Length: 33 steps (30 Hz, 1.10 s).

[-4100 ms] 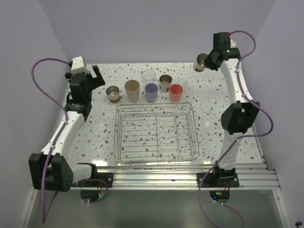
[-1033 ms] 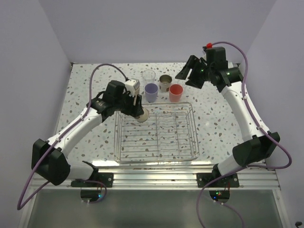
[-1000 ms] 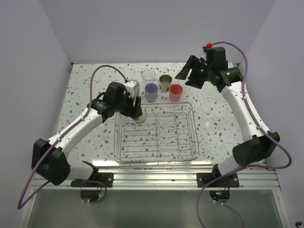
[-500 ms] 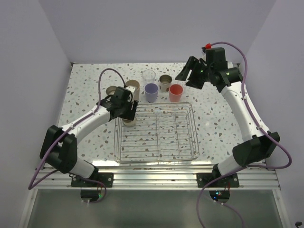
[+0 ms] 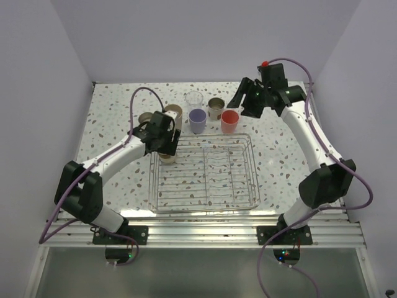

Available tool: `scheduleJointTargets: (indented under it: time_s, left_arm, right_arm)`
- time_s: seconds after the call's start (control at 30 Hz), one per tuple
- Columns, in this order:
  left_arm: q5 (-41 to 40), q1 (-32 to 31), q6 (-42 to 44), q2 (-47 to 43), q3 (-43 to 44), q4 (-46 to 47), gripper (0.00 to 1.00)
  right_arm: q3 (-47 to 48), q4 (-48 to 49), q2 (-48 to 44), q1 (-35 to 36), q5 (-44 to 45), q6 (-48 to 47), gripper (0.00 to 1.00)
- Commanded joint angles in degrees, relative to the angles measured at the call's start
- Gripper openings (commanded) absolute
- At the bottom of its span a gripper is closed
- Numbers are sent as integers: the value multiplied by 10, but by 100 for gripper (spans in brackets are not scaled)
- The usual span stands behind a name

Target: Load the cups into the dish rack

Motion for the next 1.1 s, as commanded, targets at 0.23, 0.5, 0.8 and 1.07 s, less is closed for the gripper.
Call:
scheduleJointTargets:
  time_s: [0.23,0.5,0.8,1.07]
  left_arm:
    - [-21,2,1,-19,81,-39,87]
    - [-21,2,1,-24,131,-63,93]
    - [-26,2,1,-27,187,-85,93]
    - [-20,2,3,-29,194,-95,93]
  right_arm:
    - [82,-43,95,0,96,-56,68]
    - [136,-80,174,-7,136,-66,68]
    - [121,-54,227,-7,162,-61,65]
    - [129,-23,280,-6,174,-49,54]
